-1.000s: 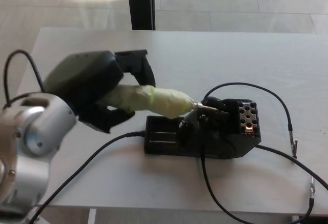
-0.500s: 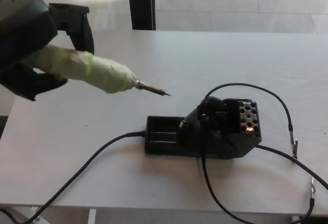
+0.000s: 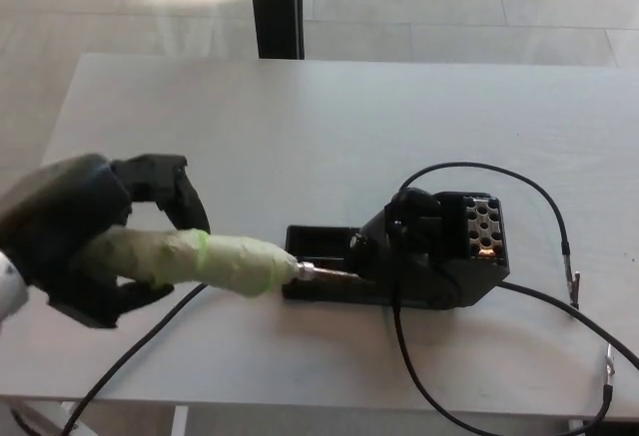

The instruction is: Use the left hand of the robot to grab the soldering gun kept on the middle of the table and pull it out of its base and keep it on the left side of the base

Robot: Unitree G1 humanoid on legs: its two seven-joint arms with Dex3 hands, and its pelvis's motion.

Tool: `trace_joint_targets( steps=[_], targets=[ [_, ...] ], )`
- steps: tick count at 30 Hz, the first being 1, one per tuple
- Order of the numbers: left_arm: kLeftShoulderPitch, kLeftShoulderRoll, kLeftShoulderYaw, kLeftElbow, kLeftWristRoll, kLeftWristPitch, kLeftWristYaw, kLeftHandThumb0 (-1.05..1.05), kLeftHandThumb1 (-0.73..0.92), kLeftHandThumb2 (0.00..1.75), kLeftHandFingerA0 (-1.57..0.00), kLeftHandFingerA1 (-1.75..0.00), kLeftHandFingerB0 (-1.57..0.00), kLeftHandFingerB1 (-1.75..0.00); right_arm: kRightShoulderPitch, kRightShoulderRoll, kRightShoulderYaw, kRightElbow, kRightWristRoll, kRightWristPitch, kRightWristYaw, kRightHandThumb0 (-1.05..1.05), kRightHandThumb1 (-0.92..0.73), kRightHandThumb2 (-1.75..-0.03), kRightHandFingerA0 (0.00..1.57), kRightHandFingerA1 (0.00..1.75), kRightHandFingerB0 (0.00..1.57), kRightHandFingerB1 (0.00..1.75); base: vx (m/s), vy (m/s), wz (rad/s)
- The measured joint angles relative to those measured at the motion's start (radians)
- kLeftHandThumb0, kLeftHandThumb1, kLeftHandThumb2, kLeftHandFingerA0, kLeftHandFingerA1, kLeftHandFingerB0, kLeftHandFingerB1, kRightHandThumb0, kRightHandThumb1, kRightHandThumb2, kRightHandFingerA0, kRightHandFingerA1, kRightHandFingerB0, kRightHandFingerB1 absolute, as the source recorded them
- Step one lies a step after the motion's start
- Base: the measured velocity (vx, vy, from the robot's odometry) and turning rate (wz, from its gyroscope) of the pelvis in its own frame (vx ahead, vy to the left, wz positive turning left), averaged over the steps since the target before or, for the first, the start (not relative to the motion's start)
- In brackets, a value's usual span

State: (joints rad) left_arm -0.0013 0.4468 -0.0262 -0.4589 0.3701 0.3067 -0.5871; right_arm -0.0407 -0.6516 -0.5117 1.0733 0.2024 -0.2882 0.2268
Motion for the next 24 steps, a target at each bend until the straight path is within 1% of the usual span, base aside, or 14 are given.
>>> trace_joint_targets(
  steps=[6,7,9,10,11,12,13,14,15,16,17,20,21,24],
  targets=[
    [0.074,-0.154,-0.023,0.149,-0.001,-0.014,0.078,-0.20,0.51,1.22,-1.05,-1.56,-0.85,-1.41,-0.001,0.000,0.005,0.000,0.000,0.000,0.001,-1.05,-0.62,-1.26,1.57,1.29,1.00,1.19,0.00,0.000,0.00],
    [0.077,-0.167,-0.023,0.168,-0.001,-0.018,0.089,-0.15,0.58,1.19,-1.26,-1.29,-0.93,-1.09,-0.002,0.000,0.007,0.000,-0.001,0.000,0.001,-1.05,-0.62,-1.26,1.57,1.30,1.01,1.19,0.00,0.000,0.00],
    [0.079,-0.192,-0.025,0.213,0.000,-0.027,0.117,-0.15,0.58,1.19,-1.26,-1.29,-0.93,-1.09,-0.005,0.000,0.013,0.000,-0.001,0.000,0.001,-1.05,-0.62,-1.26,1.57,1.30,1.01,1.19,0.00,0.000,0.00],
    [0.079,-0.198,-0.025,0.224,0.000,-0.031,0.126,-0.20,0.67,1.01,-1.13,-1.37,-0.75,-0.95,-0.006,0.000,0.015,0.000,-0.001,0.000,0.001,-1.05,-0.63,-1.26,1.57,1.30,1.00,1.19,0.00,0.000,0.00],
    [0.079,-0.209,-0.025,0.243,0.000,-0.038,0.143,-0.20,0.67,1.01,-1.13,-1.37,-0.75,-0.95,-0.007,0.000,0.019,0.000,-0.002,0.000,0.001,-1.05,-0.63,-1.26,1.57,1.30,1.00,1.19,0.00,0.000,0.00],
    [0.079,-0.213,-0.027,0.256,0.002,-0.047,0.158,-0.26,0.72,0.80,-1.10,-1.32,-0.67,-0.76,-0.009,0.000,0.022,0.002,-0.002,0.000,0.001,-1.05,-0.63,-1.26,1.57,1.30,1.00,1.19,0.00,0.000,0.00],
    [0.079,-0.213,-0.030,0.262,0.006,-0.052,0.168,-0.32,0.74,0.66,-0.95,-1.24,-0.58,-0.62,-0.011,0.000,0.024,0.004,-0.002,0.000,0.001,-1.05,-0.63,-1.26,1.57,1.30,0.96,1.15,0.00,0.000,0.00],
    [0.078,-0.211,-0.036,0.265,0.012,-0.057,0.182,-0.35,0.75,0.61,-0.79,-0.99,-0.48,-0.52,-0.012,0.000,0.025,0.007,-0.002,0.000,0.001,-1.05,-0.61,-1.25,1.57,1.30,0.97,1.16,0.00,0.000,0.00],
    [0.078,-0.209,-0.041,0.266,0.017,-0.061,0.190,-0.39,0.73,0.61,-0.68,-0.85,-0.40,-0.46,-0.014,0.000,0.026,0.009,-0.002,0.000,0.001,-1.05,-0.62,-1.25,1.57,1.31,0.95,1.14,0.00,0.000,0.00],
    [0.076,-0.200,-0.052,0.267,0.028,-0.066,0.201,-0.46,0.55,0.88,-0.54,-0.72,-0.26,-0.52,-0.017,0.000,0.027,0.011,-0.002,0.000,0.001,-1.05,-0.61,-1.24,1.57,1.29,0.99,1.14,0.00,0.000,0.00],
    [0.071,-0.175,-0.073,0.264,0.046,-0.069,0.209,-0.56,0.54,0.89,-0.28,-0.60,-0.16,-0.49,-0.019,-0.001,0.027,0.014,-0.001,0.000,0.001,-1.05,-0.62,-1.24,1.57,1.29,0.98,1.14,0.00,0.000,0.00],
    [0.047,-0.116,-0.108,0.250,0.076,-0.075,0.209,-0.56,0.54,0.86,-0.25,-0.61,-0.19,-0.48,-0.021,0.000,0.029,0.014,-0.001,0.000,0.001,-1.05,-0.62,-1.25,1.57,1.29,0.99,1.13,0.00,0.000,0.00],
    [0.037,-0.090,-0.124,0.245,0.090,-0.079,0.211,-0.54,0.67,0.60,-0.15,-0.54,-0.26,-0.38,-0.021,-0.001,0.029,0.014,-0.001,0.000,0.001,-1.05,-0.75,-0.84,1.57,1.19,1.01,1.16,0.00,0.000,0.00],
    [0.018,-0.034,-0.162,0.241,0.127,-0.094,0.220,-0.57,0.51,0.85,-0.11,-0.55,-0.20,-0.47,-0.021,-0.001,0.029,0.014,-0.001,0.000,0.001,-1.05,-0.75,-0.85,1.57,1.20,1.01,1.15,0.00,0.000,0.00]
  ],
)
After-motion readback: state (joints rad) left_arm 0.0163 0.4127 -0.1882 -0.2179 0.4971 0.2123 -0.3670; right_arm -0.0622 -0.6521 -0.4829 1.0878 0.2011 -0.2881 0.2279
